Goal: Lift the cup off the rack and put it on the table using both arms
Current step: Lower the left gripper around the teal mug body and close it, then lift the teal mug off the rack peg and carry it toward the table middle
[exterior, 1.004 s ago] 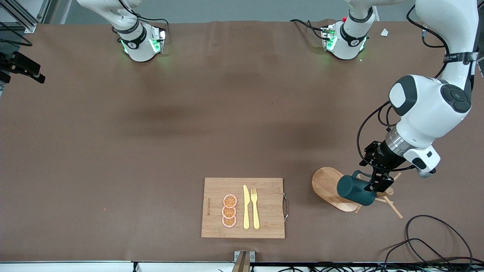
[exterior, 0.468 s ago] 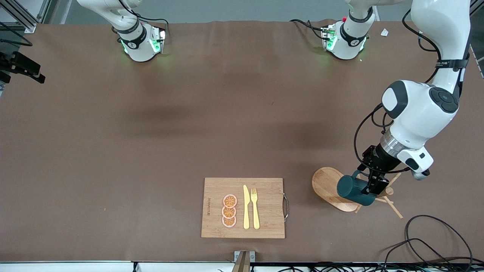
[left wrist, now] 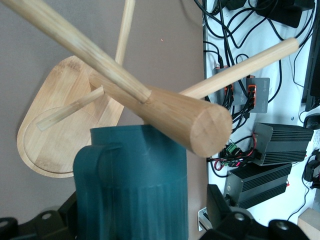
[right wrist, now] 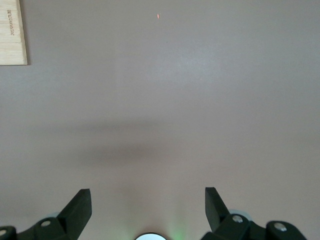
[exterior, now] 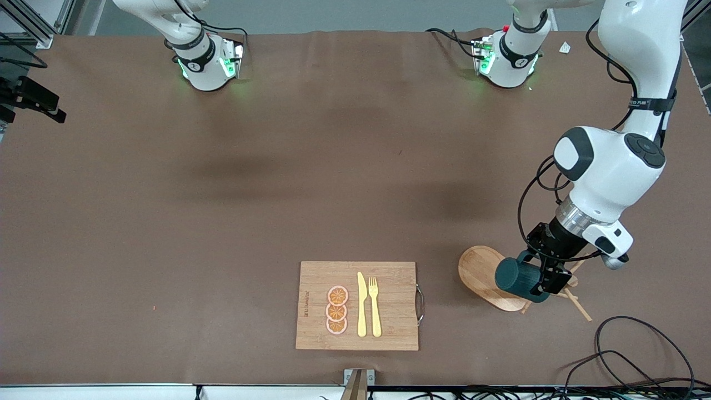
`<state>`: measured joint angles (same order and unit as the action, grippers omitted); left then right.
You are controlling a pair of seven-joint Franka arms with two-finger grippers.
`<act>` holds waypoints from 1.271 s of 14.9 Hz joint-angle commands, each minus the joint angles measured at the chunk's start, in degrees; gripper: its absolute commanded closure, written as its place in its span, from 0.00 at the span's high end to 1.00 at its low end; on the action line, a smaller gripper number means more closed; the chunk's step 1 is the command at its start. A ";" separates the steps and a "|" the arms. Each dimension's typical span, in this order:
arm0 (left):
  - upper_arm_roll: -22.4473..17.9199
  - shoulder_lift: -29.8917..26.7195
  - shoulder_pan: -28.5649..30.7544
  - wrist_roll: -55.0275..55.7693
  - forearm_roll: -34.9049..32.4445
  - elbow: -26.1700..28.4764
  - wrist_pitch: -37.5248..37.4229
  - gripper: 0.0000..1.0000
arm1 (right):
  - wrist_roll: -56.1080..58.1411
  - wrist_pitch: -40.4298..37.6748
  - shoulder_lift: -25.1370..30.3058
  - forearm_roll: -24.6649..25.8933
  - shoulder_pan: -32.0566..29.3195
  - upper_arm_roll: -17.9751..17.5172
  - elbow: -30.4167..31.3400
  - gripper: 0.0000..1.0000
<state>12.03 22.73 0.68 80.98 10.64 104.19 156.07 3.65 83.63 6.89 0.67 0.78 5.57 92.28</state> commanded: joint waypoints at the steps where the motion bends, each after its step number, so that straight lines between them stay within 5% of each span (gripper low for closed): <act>1: 0.46 1.08 0.02 -1.09 1.49 -0.13 2.65 1.00 | 0.57 0.66 0.94 0.73 -0.25 -0.30 1.06 1.00; 10: 0.80 3.28 -0.68 -1.00 2.63 -0.40 6.35 0.99 | 0.49 0.66 0.94 0.73 -0.34 -0.30 1.06 1.00; 15: 0.98 3.63 -0.68 -0.56 2.63 -1.27 6.26 0.79 | 0.49 0.66 0.94 0.73 -0.34 -0.30 1.06 1.00; 19: 2.21 3.28 -0.51 -0.13 2.72 -1.36 5.91 0.79 | 0.49 0.75 0.94 0.73 -0.34 -0.30 1.06 1.00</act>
<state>12.91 25.69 0.13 81.05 11.92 103.66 161.87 3.66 83.70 6.89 0.67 0.78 5.57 92.28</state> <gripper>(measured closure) 0.119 0.000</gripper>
